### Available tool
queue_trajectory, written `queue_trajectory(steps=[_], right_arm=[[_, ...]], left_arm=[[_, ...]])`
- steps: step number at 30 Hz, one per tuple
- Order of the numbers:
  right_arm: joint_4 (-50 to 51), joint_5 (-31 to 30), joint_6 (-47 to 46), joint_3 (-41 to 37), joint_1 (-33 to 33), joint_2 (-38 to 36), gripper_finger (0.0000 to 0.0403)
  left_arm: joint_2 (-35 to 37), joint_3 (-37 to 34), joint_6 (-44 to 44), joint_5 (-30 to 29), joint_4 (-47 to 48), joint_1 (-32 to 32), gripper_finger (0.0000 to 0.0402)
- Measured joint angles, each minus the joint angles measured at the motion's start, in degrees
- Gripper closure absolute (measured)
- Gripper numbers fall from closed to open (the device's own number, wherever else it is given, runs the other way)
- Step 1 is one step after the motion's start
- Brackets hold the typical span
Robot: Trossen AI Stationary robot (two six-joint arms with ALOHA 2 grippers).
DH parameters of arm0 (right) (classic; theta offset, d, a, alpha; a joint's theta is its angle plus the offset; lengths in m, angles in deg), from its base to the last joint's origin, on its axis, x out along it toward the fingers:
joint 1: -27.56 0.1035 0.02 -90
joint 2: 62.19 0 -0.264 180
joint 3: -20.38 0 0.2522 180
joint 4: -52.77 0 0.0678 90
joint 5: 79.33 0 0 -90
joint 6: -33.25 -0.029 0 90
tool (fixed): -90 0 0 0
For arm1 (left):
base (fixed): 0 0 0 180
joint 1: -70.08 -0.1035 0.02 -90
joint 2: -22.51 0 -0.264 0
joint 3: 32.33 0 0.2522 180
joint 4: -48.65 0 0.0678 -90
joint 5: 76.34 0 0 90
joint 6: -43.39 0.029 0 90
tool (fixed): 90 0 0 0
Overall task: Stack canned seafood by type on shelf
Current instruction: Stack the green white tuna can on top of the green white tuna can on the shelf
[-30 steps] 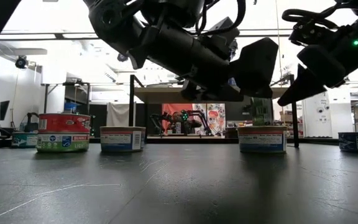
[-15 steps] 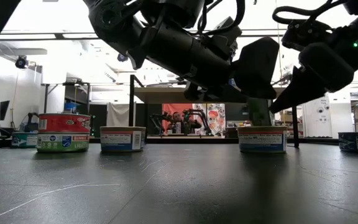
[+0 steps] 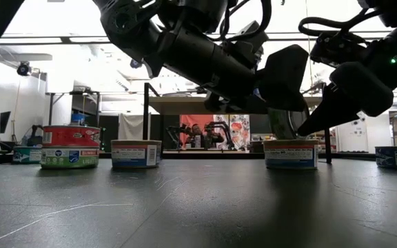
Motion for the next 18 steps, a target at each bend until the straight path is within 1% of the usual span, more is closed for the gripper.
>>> queue_trajectory(steps=[3, 10, 15, 18], right_arm=[[0.0, 0.2, 0.0, 0.0, 0.0, -0.2, 0.0394], [0.0, 0.3, 0.0, 0.0, 0.0, -0.2, 0.0394], [0.0, 0.3, 0.0, 0.0, 0.0, -0.2, 0.0394], [0.2, 0.3, 0.0, 0.0, 0.0, -0.4, 0.0394]], left_arm=[[0.0, 0.0, 0.3, 0.3, 0.0, -0.2, 0.0131], [0.0, 0.0, -0.5, 0.7, 0.4, -0.8, 0.0179], [0.0, 0.0, -0.4, 0.8, 1.0, -0.8, 0.0207], [0.0, 0.0, -0.3, 0.8, 1.4, -0.8, 0.0241]])
